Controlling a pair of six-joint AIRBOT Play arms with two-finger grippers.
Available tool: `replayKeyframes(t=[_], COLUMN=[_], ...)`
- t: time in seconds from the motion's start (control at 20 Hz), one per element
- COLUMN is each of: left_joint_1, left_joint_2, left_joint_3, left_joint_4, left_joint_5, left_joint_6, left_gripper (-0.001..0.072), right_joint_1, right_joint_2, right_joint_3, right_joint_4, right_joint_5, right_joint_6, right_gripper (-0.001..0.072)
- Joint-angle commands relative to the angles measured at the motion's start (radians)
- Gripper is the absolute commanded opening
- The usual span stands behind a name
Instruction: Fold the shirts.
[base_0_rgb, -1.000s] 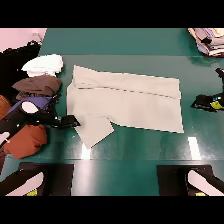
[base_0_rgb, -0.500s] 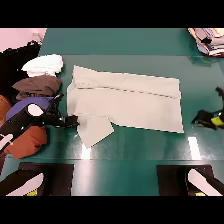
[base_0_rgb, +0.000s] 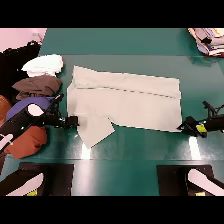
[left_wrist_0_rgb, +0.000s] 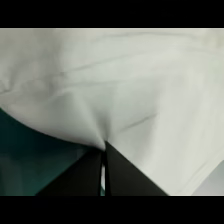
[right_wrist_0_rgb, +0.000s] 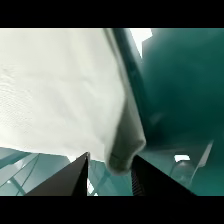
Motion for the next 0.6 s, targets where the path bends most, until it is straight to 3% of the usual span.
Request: replayKeyframes(t=[0.0, 0.05, 0.3, 0.55], left_joint_1=[0.0, 0.0, 0.0, 0.0], left_joint_2=[0.002, 0.01, 0.208, 0.46], left_joint_3=[0.001, 0.006, 0.011, -0.047], left_joint_4=[0.001, 0.005, 0.1, 0.113], left_joint_5=[-0.01, -0.03, -0.206, -0.445], left_joint_6=[-0.002, -0.002, -0.045, -0.183], left_gripper=[0.0024, 0.0023, 0.0022, 0.0022], right_joint_1=[0.049, 0.06, 0.072, 0.072], right_joint_2=[-0.034, -0.026, 0.13, 0.376], right_joint_3=[0.014, 0.015, 0.015, 0.015], right_joint_4=[0.015, 0.005, -0.142, -0.36], right_joint_5=[-0.046, -0.047, 0.013, 0.239], right_joint_6=[-0.006, -0.006, -0.006, -0.004], right_gripper=[0.0172, 0.0042, 0.0018, 0.0018])
